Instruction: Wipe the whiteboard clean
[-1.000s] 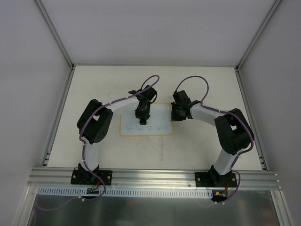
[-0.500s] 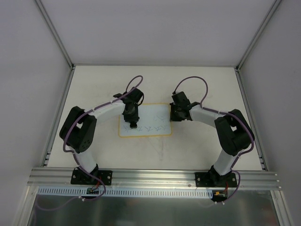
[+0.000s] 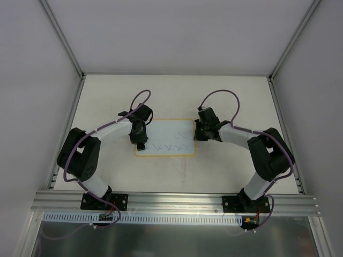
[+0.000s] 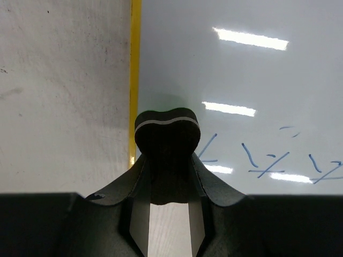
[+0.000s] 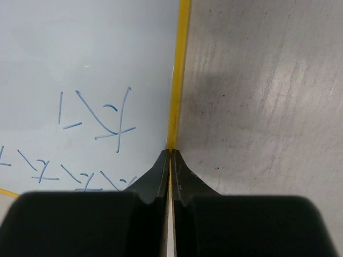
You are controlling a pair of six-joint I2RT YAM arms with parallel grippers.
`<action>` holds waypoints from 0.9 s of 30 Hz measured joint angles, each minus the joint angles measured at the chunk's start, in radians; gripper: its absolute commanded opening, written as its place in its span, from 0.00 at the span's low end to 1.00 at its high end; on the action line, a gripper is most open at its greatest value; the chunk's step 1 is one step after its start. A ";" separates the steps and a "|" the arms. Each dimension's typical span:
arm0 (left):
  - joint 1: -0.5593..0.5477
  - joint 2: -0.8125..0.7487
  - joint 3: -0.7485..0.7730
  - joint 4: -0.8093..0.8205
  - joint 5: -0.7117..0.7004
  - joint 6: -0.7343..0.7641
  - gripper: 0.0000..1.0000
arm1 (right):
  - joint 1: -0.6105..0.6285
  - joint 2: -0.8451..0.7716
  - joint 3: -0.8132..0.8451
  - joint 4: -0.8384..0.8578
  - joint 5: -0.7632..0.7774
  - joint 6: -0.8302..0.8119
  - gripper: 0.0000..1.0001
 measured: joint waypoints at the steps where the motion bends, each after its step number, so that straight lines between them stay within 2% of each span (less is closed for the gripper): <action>1: 0.003 0.002 -0.006 0.003 0.000 0.000 0.00 | 0.000 -0.001 -0.002 0.002 -0.003 0.000 0.00; 16: 0.001 0.014 -0.072 0.079 0.002 0.006 0.00 | 0.000 -0.002 -0.006 0.013 -0.011 -0.005 0.00; 22: -0.087 0.101 0.017 0.071 -0.021 0.007 0.00 | 0.000 -0.002 -0.006 0.013 0.003 -0.006 0.00; 27: -0.191 0.220 0.161 0.043 -0.022 0.007 0.00 | 0.001 -0.002 -0.005 0.011 0.033 -0.008 0.00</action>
